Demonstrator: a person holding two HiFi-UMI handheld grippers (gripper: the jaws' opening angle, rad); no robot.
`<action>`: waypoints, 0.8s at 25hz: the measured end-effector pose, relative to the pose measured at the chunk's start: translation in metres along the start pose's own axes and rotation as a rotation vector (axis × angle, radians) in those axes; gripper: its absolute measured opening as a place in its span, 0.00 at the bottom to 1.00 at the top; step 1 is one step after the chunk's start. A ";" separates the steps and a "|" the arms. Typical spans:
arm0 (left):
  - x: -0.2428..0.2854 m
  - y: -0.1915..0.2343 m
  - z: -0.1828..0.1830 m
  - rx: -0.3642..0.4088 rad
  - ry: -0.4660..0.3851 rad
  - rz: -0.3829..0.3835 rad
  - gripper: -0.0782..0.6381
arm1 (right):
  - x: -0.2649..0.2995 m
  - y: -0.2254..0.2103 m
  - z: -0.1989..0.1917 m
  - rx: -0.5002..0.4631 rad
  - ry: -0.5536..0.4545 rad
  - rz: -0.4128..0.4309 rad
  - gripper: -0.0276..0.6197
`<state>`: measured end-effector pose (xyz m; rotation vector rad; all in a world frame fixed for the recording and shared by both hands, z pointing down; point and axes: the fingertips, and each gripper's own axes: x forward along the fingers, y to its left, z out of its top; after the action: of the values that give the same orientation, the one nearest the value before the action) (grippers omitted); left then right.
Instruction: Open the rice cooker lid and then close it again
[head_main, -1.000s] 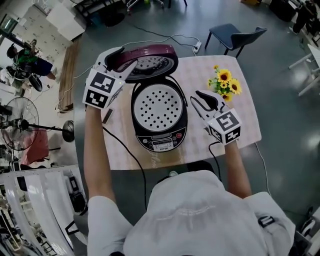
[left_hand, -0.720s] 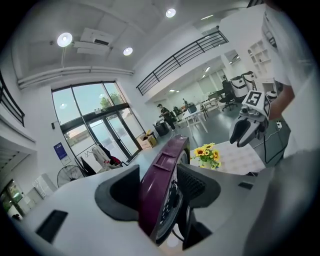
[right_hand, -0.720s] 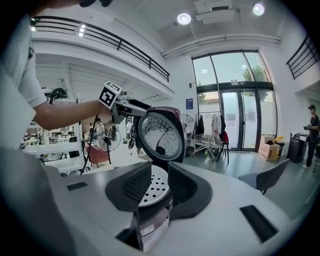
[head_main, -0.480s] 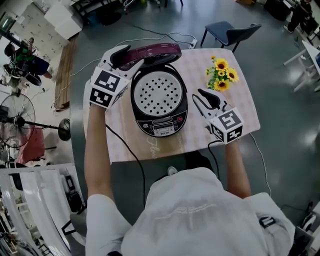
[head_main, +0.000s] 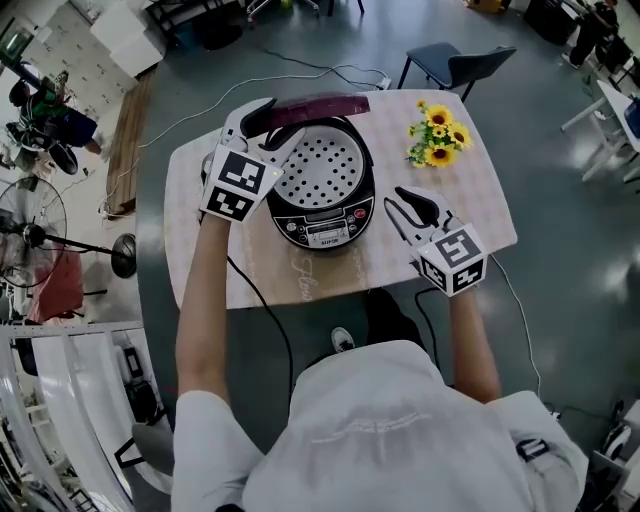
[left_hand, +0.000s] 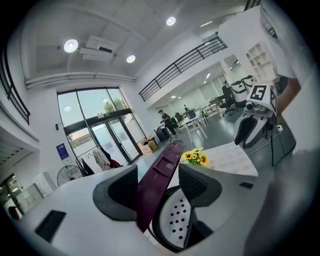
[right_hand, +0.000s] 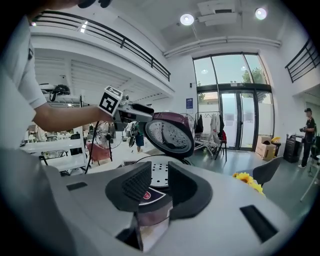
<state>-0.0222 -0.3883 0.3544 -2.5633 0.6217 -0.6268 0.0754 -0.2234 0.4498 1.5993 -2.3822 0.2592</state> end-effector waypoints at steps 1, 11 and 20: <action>-0.001 -0.004 -0.001 0.003 -0.001 -0.004 0.49 | -0.003 0.002 -0.002 0.001 0.002 -0.001 0.23; -0.019 -0.048 -0.019 0.006 0.001 -0.073 0.49 | -0.019 0.018 -0.021 0.015 0.019 0.002 0.23; -0.027 -0.087 -0.044 -0.011 0.052 -0.175 0.49 | -0.026 0.032 -0.035 0.020 0.033 0.014 0.23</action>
<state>-0.0389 -0.3173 0.4247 -2.6385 0.4205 -0.7519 0.0588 -0.1783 0.4744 1.5748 -2.3739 0.3104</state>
